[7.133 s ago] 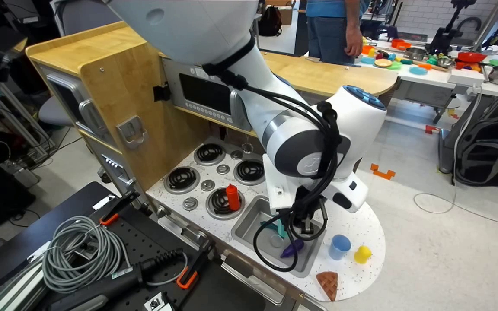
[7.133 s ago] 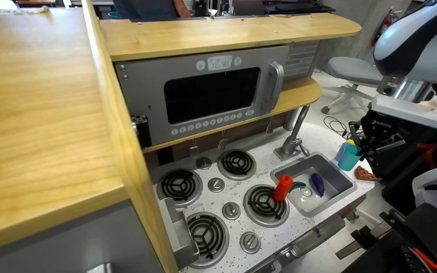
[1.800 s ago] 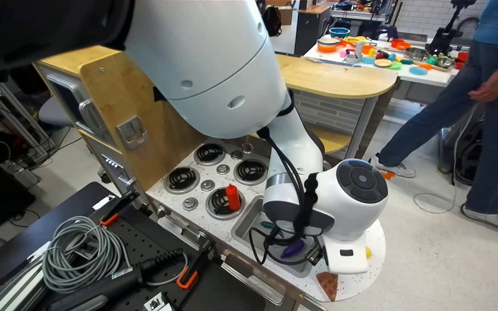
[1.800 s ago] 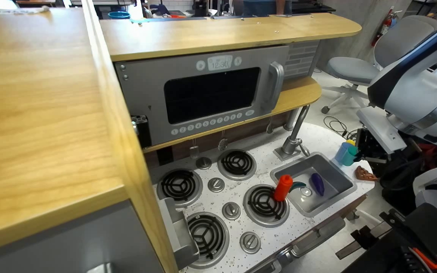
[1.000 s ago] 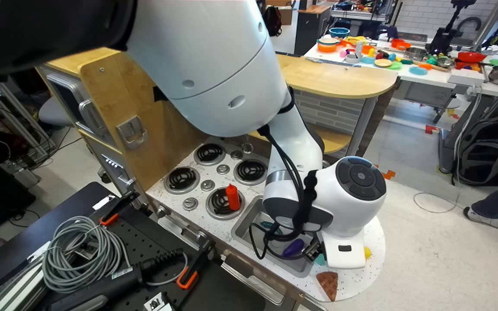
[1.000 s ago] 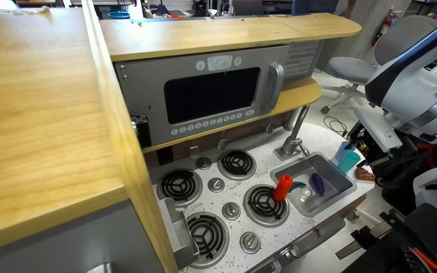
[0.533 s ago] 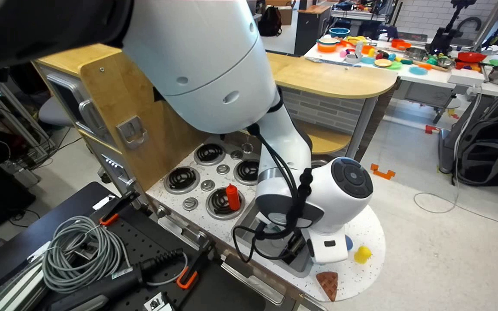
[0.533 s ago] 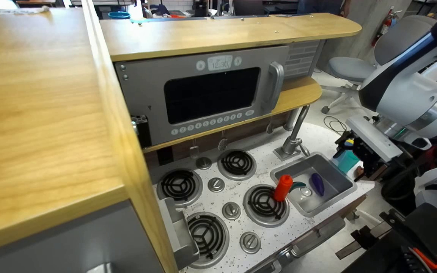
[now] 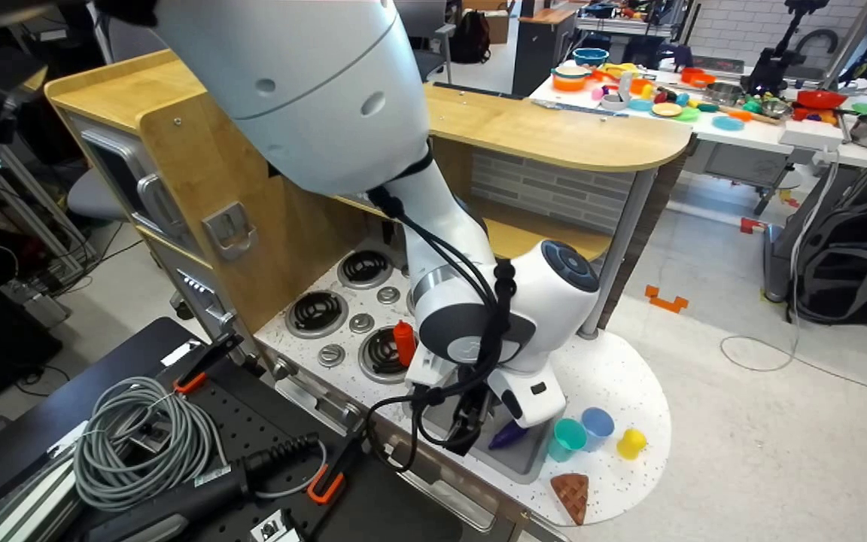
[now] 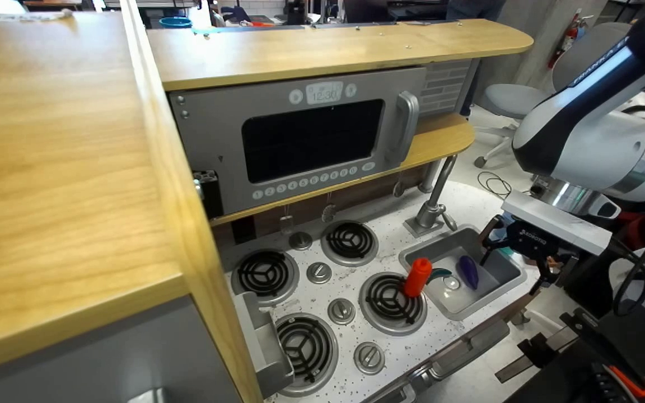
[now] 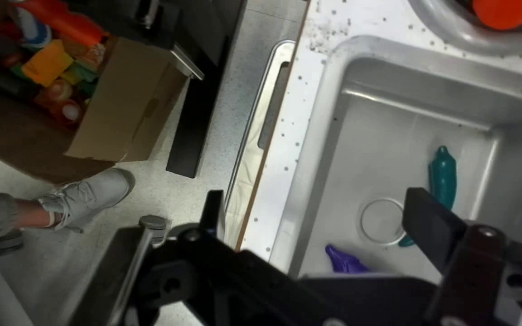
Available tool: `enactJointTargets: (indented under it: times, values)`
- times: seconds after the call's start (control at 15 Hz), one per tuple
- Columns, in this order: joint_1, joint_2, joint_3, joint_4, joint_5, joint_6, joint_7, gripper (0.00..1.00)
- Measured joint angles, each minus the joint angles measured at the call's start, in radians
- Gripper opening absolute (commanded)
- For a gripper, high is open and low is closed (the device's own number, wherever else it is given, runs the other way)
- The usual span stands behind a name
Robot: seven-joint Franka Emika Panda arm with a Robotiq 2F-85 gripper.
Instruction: Get the green cup in the sink and put it next to the blue cup on the edge of the sink
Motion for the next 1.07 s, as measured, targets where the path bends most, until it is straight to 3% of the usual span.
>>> enactJointTargets:
  times: [1.07]
  values:
    - [0.147, -0.339, -0.044, -0.227, -0.673, -0.253, -0.177, 1.00]
